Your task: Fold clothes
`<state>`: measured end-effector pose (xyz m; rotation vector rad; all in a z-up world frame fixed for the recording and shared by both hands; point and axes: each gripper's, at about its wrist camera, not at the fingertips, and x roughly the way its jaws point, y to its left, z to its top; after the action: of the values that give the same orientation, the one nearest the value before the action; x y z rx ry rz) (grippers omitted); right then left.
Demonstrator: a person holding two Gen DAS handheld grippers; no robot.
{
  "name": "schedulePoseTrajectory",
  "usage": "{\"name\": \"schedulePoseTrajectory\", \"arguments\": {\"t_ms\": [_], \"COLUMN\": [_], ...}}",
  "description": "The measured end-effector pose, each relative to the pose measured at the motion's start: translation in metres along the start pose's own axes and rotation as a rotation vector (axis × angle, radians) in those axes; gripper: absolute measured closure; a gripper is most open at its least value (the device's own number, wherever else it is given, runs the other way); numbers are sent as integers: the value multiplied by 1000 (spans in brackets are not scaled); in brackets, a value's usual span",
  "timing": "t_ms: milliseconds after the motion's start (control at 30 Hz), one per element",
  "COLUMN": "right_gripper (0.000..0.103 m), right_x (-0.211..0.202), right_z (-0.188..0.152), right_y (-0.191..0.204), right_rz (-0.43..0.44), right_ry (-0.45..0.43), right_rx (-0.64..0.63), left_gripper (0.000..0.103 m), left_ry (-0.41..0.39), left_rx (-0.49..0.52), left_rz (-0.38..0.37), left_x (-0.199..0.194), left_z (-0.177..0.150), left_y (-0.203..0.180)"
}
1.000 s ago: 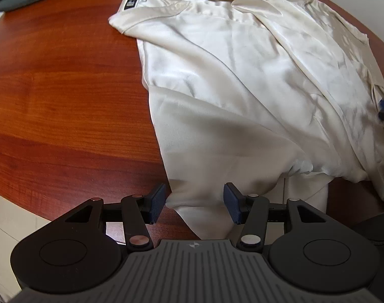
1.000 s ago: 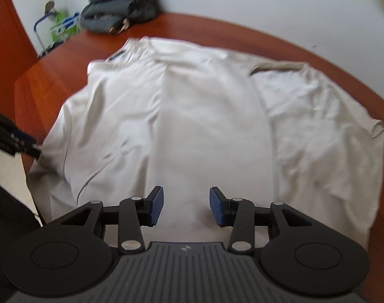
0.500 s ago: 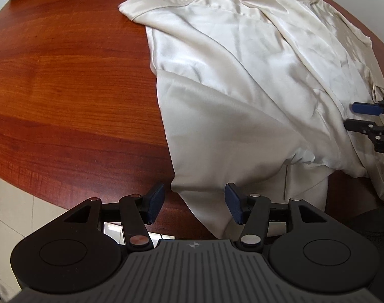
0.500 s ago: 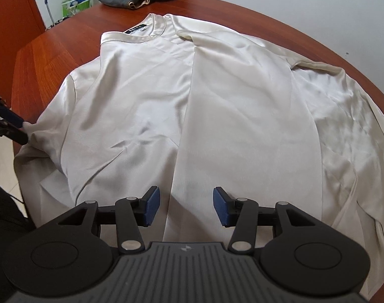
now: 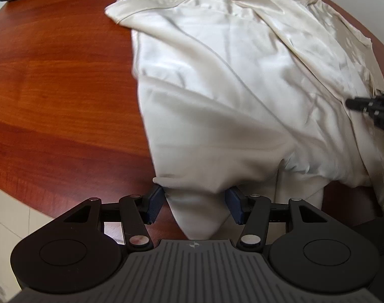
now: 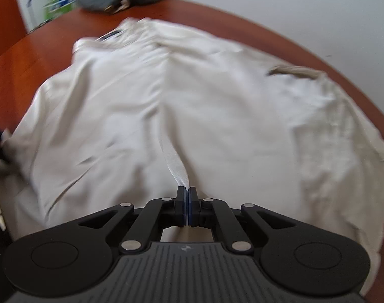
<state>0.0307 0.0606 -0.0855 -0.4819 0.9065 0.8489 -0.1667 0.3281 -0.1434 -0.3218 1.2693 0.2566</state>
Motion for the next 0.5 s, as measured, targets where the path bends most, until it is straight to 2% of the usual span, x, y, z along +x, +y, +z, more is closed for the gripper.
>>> {"name": "schedulePoseTrajectory", "arguments": {"t_ms": [33,133,267,500], "right_gripper": [102,102,102,102], "right_x": [-3,-9,-12,-21], "right_z": [1,8,16,28], "right_y": [-9,-34,-69,-136], "right_rz": [-22,-81,-162,-283], "right_ry": [-10,-28,-27,-31], "right_rx": [15,45,60,81], "left_gripper": [87,96,97,97], "left_ry": [-1,-4,-5,6], "left_rx": [9,58,72,23], "left_rz": [5,58,119,217], "left_x": [0,1,-1,-7], "left_z": [1,3,5,13], "left_y": [-2,-10,-8,33]}}
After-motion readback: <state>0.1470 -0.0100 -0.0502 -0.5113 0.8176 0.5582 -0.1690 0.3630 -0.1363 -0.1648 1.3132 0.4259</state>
